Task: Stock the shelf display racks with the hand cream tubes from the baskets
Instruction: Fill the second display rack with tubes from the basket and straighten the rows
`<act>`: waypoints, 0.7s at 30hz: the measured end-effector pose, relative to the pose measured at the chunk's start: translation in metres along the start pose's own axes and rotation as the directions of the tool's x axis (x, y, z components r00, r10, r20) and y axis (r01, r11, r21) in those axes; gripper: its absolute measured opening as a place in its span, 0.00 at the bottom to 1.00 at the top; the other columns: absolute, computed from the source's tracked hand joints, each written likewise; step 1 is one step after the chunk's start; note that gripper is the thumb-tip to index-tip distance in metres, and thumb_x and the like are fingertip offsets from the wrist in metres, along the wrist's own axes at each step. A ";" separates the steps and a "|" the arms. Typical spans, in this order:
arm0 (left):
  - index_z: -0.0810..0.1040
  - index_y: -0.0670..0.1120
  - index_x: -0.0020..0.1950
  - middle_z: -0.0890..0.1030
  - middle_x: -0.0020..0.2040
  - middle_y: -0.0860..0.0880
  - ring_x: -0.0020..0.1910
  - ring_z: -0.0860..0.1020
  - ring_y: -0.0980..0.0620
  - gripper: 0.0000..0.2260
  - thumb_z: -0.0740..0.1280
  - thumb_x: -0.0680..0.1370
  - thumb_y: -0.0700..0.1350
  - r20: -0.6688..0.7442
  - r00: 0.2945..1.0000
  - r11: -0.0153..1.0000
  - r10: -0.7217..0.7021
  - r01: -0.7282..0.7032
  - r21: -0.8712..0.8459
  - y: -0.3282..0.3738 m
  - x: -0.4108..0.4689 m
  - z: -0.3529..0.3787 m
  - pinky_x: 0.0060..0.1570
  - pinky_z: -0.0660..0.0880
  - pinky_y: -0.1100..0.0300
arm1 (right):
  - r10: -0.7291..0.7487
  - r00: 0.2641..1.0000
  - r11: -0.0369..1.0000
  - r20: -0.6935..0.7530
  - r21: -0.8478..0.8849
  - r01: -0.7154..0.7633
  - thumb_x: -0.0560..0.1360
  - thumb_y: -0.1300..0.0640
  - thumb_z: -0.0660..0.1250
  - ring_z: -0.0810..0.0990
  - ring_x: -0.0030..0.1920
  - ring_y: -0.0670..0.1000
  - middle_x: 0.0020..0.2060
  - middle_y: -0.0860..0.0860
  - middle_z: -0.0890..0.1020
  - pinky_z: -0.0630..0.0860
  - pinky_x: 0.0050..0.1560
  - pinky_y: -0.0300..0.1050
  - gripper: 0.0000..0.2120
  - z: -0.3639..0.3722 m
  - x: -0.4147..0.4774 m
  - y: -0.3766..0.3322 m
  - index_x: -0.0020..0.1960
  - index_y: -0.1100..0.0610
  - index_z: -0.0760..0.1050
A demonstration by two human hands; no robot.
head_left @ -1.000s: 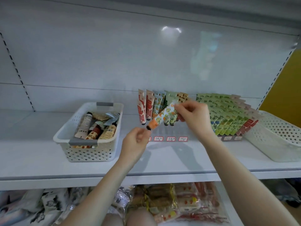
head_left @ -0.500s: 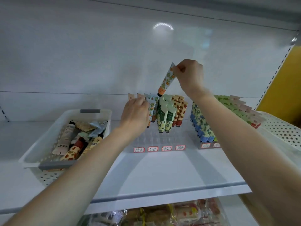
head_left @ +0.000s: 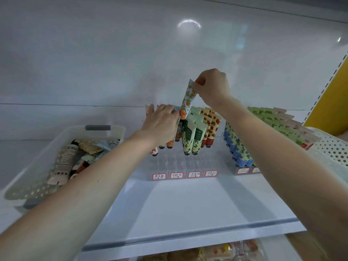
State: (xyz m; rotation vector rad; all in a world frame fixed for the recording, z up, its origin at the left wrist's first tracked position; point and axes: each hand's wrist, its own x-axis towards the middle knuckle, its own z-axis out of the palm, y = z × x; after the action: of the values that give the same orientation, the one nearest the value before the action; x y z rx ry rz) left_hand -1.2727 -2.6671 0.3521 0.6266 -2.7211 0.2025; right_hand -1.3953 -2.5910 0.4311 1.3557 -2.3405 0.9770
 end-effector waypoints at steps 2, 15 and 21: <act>0.69 0.42 0.67 0.69 0.67 0.44 0.69 0.63 0.44 0.17 0.52 0.81 0.43 0.005 1.000 1.000 -0.007 0.007 0.000 0.000 -0.001 0.000 0.69 0.54 0.40 | -0.003 0.999 0.999 0.032 -0.038 0.004 0.78 0.59 0.61 0.74 0.39 0.53 0.40 0.57 0.80 0.68 0.37 0.41 0.11 0.008 0.000 -0.001 0.47 0.66 0.78; 0.67 0.42 0.69 0.69 0.68 0.45 0.68 0.65 0.45 0.18 0.54 0.80 0.44 -0.033 0.999 1.000 -0.006 0.007 0.003 -0.006 -0.004 0.006 0.65 0.56 0.45 | 0.030 0.990 0.958 0.138 -0.285 0.010 0.79 0.58 0.60 0.76 0.42 0.56 0.44 0.56 0.81 0.68 0.39 0.44 0.09 0.043 -0.016 0.002 0.50 0.61 0.78; 0.68 0.42 0.69 0.70 0.67 0.45 0.66 0.65 0.44 0.18 0.56 0.79 0.41 -0.078 0.997 1.000 0.002 -0.003 -0.008 -0.007 -0.004 0.010 0.62 0.58 0.46 | -0.009 0.990 0.904 0.141 -0.423 0.069 0.78 0.60 0.59 0.75 0.40 0.55 0.43 0.54 0.80 0.65 0.37 0.43 0.08 0.062 -0.027 0.007 0.49 0.58 0.77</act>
State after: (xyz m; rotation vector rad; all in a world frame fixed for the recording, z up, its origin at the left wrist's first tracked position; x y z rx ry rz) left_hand -1.2692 -2.6740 0.3416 0.6002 -2.6466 0.2126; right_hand -1.3809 -2.6114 0.3680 1.3117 -2.4214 0.3301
